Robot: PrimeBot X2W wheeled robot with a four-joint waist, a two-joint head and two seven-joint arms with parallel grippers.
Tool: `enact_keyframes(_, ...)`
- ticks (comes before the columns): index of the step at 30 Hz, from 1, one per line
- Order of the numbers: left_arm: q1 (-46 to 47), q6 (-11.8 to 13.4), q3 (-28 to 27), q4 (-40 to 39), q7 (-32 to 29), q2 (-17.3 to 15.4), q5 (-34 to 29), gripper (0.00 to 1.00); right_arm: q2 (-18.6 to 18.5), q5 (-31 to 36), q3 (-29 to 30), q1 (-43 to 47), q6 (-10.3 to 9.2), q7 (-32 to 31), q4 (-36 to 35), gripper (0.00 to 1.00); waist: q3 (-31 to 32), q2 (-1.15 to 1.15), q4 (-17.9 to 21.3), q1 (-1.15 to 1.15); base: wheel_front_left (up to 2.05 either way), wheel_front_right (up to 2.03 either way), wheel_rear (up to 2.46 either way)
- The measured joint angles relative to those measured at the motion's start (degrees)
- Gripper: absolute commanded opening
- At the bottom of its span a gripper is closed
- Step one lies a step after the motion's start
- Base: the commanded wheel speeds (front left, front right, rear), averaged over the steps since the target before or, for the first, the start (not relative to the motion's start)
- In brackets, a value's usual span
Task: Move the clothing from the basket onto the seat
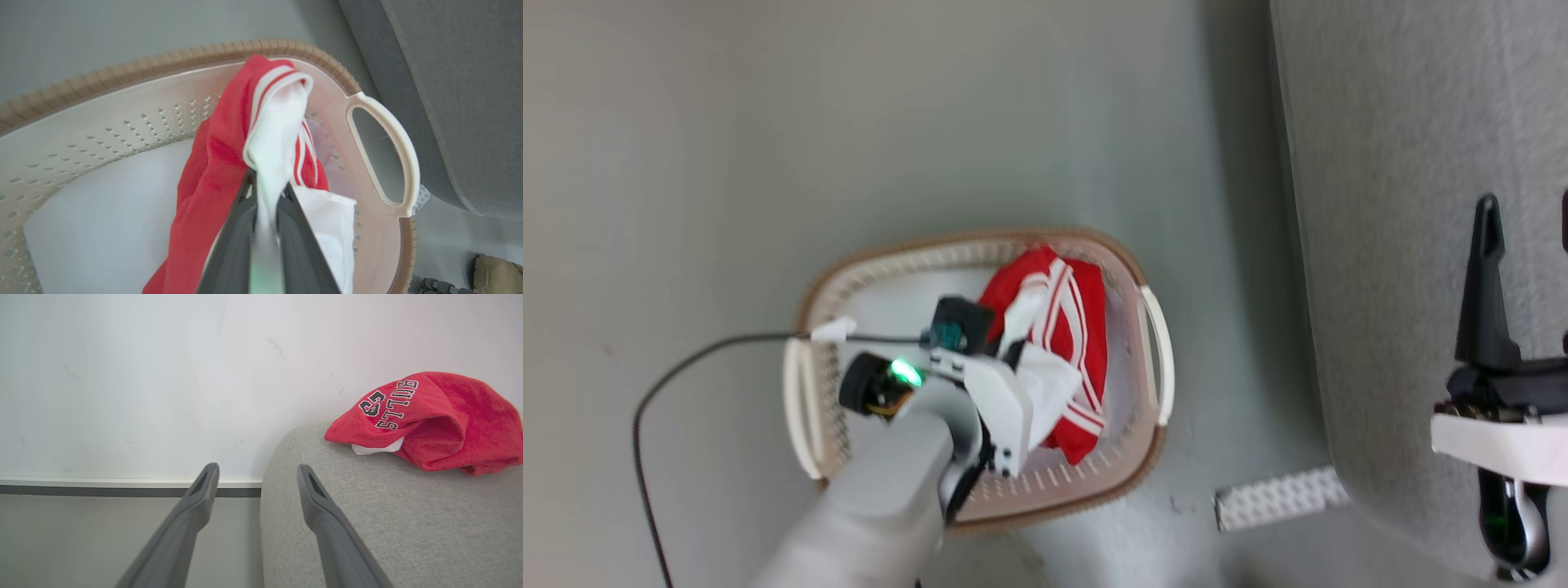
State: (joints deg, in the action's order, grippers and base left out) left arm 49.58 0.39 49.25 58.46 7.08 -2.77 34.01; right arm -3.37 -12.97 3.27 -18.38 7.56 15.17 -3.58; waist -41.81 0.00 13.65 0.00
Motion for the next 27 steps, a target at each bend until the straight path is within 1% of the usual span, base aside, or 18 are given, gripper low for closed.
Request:
enact_keyframes(7,-7.1,-1.0,1.8,-3.8,4.0,0.0,3.9,0.0,-1.0,0.5,1.5,5.7,0.0,0.0,2.4,1.0,10.2,0.0,-3.0,-0.01,0.0,0.0,0.0)
enact_keyframes(9,-9.5,-1.6,2.3,-5.5,4.6,0.0,5.0,0.0,-1.4,0.7,2.1,7.9,0.0,0.0,3.2,1.0,13.5,0.0,-3.9,-0.01,0.0,0.0,0.0)
enact_keyframes(12,-12.5,-1.3,2.7,-7.9,5.2,0.0,5.5,0.0,-1.8,1.1,3.0,11.9,0.0,0.0,4.3,1.0,18.7,0.0,-5.4,-0.02,0.0,0.0,0.0)
enact_keyframes(15,-14.4,-0.3,2.3,-11.6,6.1,-0.7,5.9,0.0,-2.0,1.7,3.3,14.9,0.0,0.0,5.1,1.0,23.8,0.0,-7.1,-0.02,0.0,0.0,0.0)
enact_keyframes(21,-19.2,2.7,2.6,-21.4,6.1,-4.4,5.7,0.0,-2.4,2.2,2.8,20.0,0.0,0.0,5.9,1.0,32.8,0.0,-10.2,-0.02,0.0,0.0,0.0)
enact_keyframes(24,-21.3,4.5,2.6,-27.9,5.1,-7.1,5.5,0.0,-2.8,2.2,1.8,21.7,0.0,0.0,6.2,1.0,36.7,0.0,-11.4,-0.02,0.0,0.0,0.0)
enact_keyframes(27,-23.2,5.8,3.2,-35.6,3.0,-11.0,4.9,0.0,-3.9,1.3,-0.2,23.1,0.0,0.0,6.0,1.0,40.1,0.0,-12.4,-0.03,0.0,0.0,0.0)
